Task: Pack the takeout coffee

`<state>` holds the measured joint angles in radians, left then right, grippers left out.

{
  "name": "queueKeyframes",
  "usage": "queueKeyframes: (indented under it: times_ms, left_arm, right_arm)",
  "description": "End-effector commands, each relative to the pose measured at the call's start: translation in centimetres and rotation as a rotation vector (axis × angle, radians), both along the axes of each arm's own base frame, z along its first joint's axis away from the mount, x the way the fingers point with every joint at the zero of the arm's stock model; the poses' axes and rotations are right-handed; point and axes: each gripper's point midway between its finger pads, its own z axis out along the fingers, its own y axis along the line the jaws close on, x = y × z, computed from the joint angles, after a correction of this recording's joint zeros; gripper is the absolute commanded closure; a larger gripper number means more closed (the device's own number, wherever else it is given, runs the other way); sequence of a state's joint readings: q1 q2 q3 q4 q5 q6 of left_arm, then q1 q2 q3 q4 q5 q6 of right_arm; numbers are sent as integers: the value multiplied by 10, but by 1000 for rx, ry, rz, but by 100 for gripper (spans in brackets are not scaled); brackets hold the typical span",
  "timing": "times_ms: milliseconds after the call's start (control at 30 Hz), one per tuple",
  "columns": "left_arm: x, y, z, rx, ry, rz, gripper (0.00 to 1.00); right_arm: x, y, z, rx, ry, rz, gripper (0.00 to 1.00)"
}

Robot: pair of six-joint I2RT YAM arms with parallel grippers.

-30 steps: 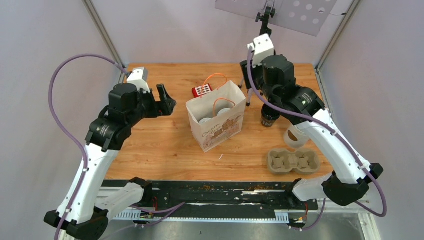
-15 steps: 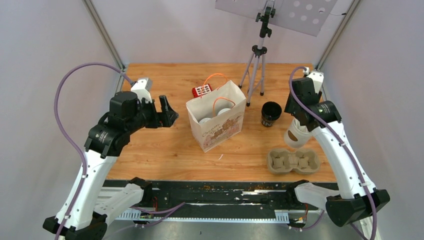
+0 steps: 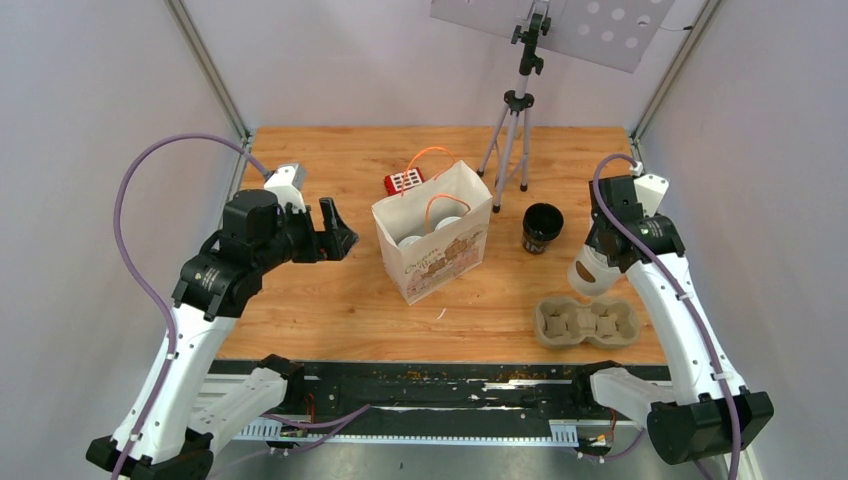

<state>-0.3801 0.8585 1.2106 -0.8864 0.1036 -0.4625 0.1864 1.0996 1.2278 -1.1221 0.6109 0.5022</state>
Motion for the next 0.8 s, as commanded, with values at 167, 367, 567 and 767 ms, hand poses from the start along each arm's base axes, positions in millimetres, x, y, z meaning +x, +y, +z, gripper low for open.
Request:
queueKeyframes:
  times_ms: [167, 367, 567, 767]
  left_arm:
    - [6, -2, 20, -23, -61, 6, 0]
    - [6, 3, 28, 17, -71, 2, 0]
    - [4, 8, 37, 41, -94, 6, 0]
    - [5, 5, 40, 21, -101, -3, 0]
  right_arm:
    - [6, -1, 12, -1, -75, 22, 77]
    - [2, 0, 56, -7, -137, 70, 90]
    - [-17, -1, 97, -8, -194, 110, 100]
    - [-24, 10, 120, 4, -203, 228, 94]
